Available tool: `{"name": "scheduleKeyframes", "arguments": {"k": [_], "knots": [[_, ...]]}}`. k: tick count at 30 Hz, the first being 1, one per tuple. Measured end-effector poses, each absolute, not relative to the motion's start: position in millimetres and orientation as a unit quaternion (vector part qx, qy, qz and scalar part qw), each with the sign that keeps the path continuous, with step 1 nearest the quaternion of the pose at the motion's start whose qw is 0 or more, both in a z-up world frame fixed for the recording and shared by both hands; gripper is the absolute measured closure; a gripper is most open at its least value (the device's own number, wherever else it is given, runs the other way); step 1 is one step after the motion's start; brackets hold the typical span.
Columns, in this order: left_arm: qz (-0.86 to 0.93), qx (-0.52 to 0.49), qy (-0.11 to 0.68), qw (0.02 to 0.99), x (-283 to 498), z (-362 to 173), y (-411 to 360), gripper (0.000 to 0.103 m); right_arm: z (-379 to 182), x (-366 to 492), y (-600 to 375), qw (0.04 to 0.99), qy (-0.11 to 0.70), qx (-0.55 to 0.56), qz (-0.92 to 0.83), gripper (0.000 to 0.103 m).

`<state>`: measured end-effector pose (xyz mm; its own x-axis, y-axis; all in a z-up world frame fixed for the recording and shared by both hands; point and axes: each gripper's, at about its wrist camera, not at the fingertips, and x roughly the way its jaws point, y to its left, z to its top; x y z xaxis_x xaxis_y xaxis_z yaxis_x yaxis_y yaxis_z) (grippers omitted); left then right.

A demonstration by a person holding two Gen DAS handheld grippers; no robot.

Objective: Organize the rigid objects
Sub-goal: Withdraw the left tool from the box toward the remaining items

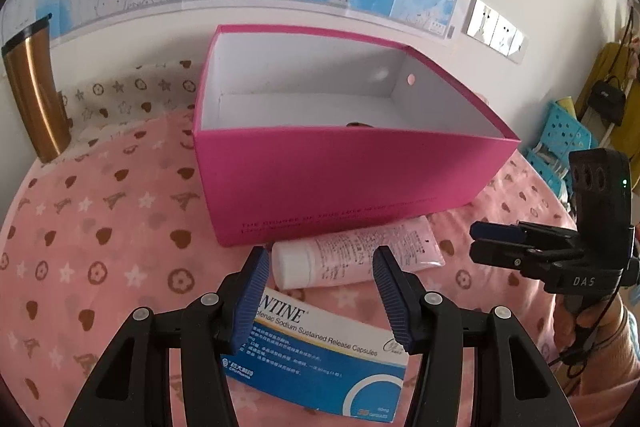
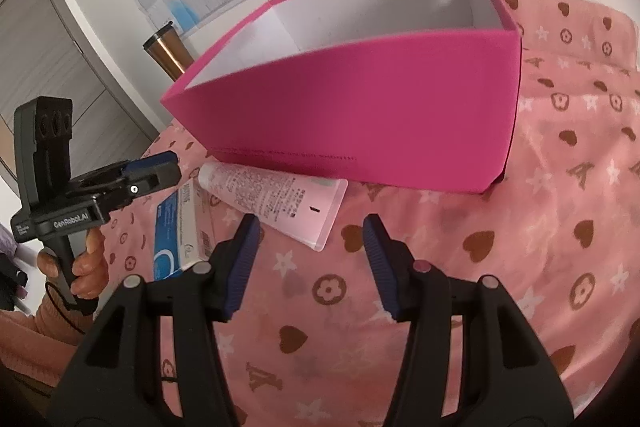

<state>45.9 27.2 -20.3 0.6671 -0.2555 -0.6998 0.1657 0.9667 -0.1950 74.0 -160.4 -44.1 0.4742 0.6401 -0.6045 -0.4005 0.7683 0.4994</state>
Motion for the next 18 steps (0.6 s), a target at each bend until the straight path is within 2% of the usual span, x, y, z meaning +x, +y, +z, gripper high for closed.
{"name": "scheduleKeyframes", "arguments": {"k": [18], "knots": [[-0.120, -0.061, 0.425, 0.895, 64, -39, 25, 0.048, -55, 87, -149, 0.838, 0.428, 0.150, 0.303, 0.048]]}}
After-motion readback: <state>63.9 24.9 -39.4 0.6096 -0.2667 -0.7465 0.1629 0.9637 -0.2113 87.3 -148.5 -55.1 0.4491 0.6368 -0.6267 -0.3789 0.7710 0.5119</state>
